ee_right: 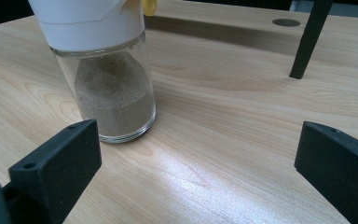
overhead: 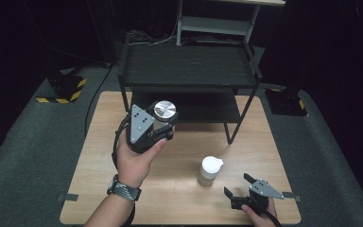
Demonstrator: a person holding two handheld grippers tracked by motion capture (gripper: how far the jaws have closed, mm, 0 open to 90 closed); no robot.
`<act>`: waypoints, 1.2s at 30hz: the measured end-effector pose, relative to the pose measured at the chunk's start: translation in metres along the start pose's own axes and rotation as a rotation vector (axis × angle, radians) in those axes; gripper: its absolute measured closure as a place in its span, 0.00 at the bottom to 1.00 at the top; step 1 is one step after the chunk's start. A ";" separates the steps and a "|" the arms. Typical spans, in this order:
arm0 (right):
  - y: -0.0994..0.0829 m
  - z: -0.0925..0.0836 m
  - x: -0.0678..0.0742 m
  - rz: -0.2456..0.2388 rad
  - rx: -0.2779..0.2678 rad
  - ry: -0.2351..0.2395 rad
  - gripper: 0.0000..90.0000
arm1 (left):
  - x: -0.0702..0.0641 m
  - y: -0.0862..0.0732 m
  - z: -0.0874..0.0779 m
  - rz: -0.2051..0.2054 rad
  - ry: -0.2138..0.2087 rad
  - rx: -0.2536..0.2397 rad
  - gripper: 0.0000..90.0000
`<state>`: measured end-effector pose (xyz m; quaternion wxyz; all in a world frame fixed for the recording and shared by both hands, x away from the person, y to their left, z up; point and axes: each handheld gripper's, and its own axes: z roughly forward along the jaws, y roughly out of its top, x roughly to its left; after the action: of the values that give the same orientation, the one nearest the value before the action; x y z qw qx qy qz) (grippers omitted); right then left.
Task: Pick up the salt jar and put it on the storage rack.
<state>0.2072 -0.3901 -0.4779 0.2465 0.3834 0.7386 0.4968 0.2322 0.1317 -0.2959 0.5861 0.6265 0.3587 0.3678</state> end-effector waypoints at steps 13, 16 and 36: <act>0.000 0.000 0.000 -0.001 0.001 0.003 0.00 | 0.004 0.019 0.007 -0.018 0.014 -0.023 0.39; 0.000 0.000 -0.001 -0.001 0.002 0.004 0.00 | 0.003 0.025 0.009 -0.010 0.015 -0.030 0.39; 0.000 0.000 -0.001 -0.002 0.000 0.008 0.00 | 0.013 0.063 0.024 -0.022 0.041 -0.067 0.39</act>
<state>0.2080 -0.3912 -0.4780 0.2440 0.3807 0.7398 0.4982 0.2605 0.1281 -0.2337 0.6032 0.5949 0.3649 0.3862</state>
